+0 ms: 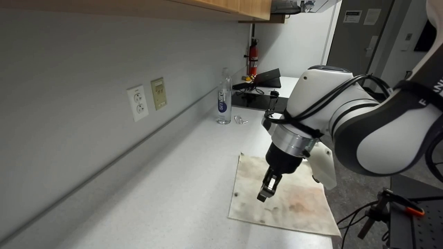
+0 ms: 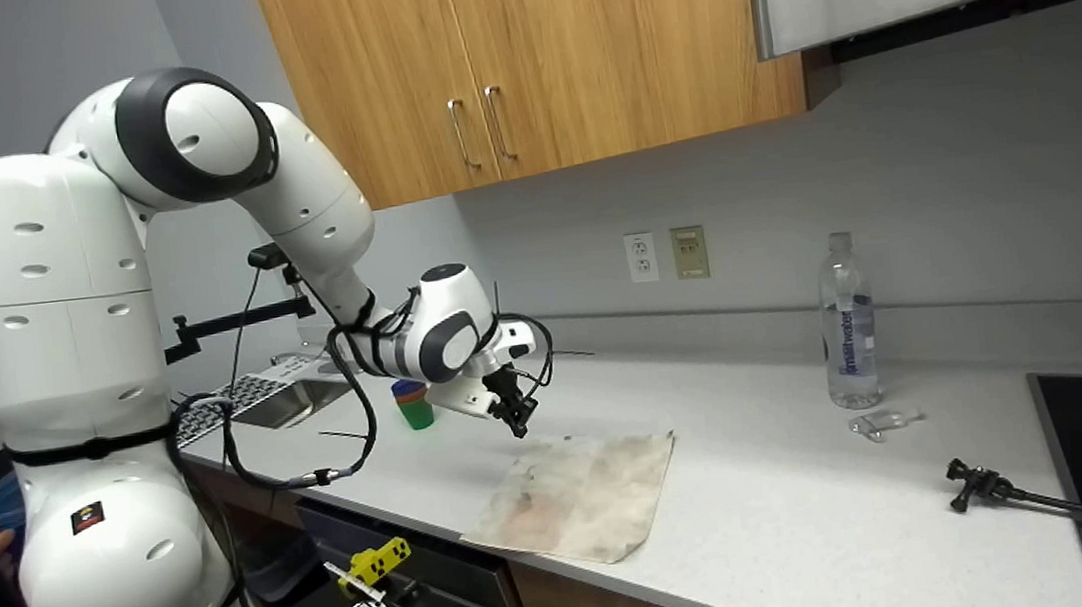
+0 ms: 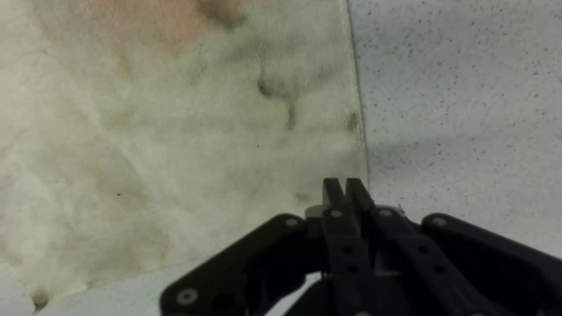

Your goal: Unfold the cloth on the countertop

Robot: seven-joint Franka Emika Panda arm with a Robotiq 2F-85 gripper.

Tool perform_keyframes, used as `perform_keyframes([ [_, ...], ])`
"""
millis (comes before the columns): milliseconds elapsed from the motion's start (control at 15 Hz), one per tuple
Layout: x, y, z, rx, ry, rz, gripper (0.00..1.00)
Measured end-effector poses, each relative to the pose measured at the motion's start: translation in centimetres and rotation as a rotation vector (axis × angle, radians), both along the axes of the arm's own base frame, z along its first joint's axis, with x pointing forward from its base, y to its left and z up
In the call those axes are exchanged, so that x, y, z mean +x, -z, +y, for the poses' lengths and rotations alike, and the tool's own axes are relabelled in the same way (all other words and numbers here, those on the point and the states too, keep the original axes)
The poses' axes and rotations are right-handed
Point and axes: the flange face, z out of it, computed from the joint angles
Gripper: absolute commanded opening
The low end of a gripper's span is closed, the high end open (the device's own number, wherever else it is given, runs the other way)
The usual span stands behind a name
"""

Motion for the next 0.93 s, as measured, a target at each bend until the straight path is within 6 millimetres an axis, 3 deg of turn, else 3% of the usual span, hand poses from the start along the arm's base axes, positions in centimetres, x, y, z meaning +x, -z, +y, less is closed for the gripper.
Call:
perform_keyframes([
  [267,0.6,0.6,0.1,0.002,0.004,0.005,0.00],
  [933,2.9,4.6,0.2,0.003,0.024,0.050,0.00],
])
